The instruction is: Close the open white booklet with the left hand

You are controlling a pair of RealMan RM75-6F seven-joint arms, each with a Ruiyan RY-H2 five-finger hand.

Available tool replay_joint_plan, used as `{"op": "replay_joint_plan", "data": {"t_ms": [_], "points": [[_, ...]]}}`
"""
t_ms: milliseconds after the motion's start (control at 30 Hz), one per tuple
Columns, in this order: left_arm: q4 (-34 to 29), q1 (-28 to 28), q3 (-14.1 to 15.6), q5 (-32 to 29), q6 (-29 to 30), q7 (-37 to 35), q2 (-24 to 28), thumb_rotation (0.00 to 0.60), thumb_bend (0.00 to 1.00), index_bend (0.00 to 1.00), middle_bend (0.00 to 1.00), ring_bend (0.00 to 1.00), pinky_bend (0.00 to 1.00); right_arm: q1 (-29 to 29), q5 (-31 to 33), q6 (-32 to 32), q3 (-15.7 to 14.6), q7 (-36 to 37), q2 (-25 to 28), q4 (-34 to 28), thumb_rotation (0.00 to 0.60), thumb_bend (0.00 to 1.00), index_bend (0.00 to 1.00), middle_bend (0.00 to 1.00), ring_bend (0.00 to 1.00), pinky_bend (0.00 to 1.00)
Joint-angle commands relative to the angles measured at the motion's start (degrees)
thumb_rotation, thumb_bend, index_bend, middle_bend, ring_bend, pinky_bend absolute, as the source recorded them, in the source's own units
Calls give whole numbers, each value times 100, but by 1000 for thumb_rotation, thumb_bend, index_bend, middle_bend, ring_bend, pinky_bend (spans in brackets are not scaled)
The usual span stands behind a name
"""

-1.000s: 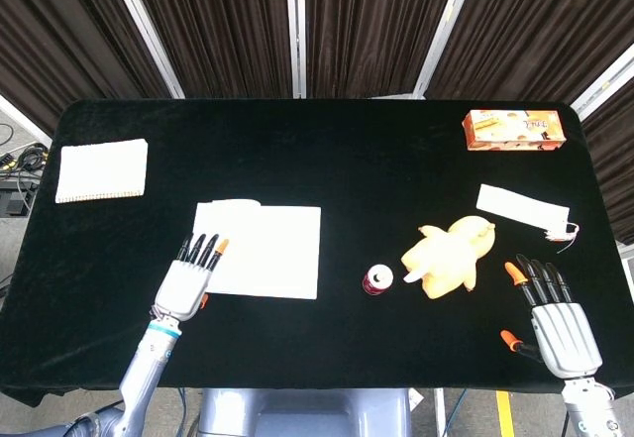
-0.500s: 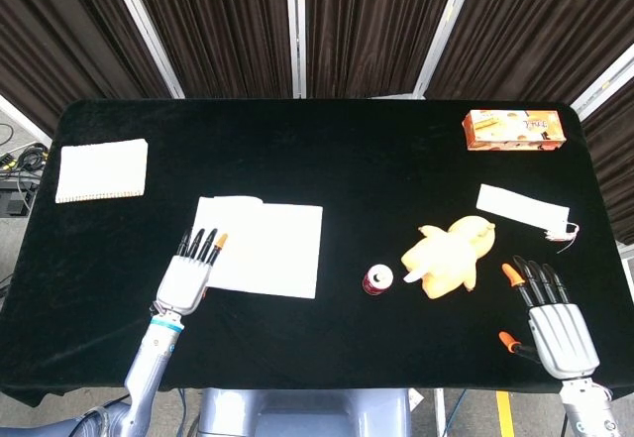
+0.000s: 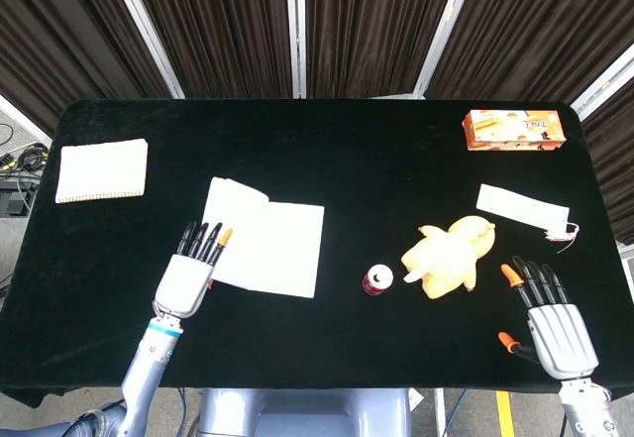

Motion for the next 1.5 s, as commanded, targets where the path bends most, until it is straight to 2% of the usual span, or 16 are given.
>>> {"op": "replay_joint_plan", "data": {"t_ms": [33, 200, 433, 867, 1133, 1333, 1500], "points": [[-86, -48, -39, 50, 32, 12, 6, 600, 537, 0, 0, 0, 0, -2, -8, 4, -4, -12, -5, -1, 600, 45, 0, 0, 0, 0], [-175, -184, -117, 284, 175, 152, -56, 600, 511, 0, 0, 0, 0, 5, 20, -33, -4, -15, -13, 5, 600, 45, 0, 0, 0, 0], [-153, -420, -350, 361, 187, 268, -319, 600, 421, 0, 0, 0, 0, -5, 33, -18, 1, 0, 9, -8, 600, 45, 0, 0, 0, 0], [-121, -348, -352, 307, 371, 237, -271, 600, 381, 0, 0, 0, 0, -6, 54, -46, -3, -36, 4, -14, 600, 45, 0, 0, 0, 0], [-545, 124, -68, 194, 695, 35, 354, 600, 365, 0, 0, 0, 0, -7, 109, -45, 29, -25, 3, 16, 600, 45, 0, 0, 0, 0], [-1019, 757, 180, 112, 1333, -332, 970, 600, 213, 0, 0, 0, 0, -21, 115, 59, 90, 33, 49, -30, 600, 45, 0, 0, 0, 0], [-1370, 1271, 359, 38, 1810, -802, 1478, 600, 180, 0, 0, 0, 0, -34, 147, 119, 138, 114, 102, -68, 600, 45, 0, 0, 0, 0]]}}
